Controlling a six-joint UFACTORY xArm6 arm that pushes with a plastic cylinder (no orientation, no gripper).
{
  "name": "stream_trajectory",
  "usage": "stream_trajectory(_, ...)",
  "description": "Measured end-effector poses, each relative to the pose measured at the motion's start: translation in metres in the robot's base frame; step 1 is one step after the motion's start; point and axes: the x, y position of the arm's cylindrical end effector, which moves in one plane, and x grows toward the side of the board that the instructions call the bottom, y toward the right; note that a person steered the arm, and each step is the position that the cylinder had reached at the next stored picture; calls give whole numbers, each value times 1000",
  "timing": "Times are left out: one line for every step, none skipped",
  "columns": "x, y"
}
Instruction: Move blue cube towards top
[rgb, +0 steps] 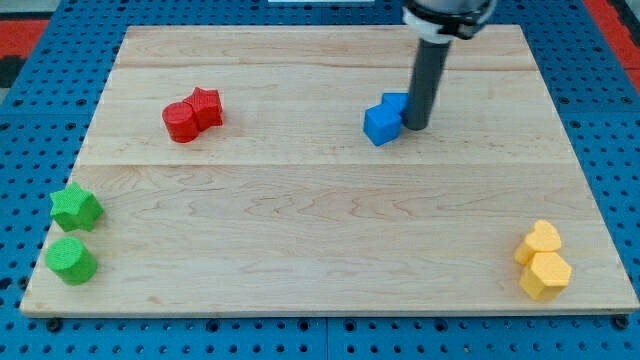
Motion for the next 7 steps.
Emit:
stream_trajectory(0,-45)
stream_trajectory(-4,-83)
stream_trajectory(37,-77)
stream_trajectory(50,-77)
stream_trajectory(44,-135)
stream_trajectory(25,-152)
stream_trajectory(4,-152)
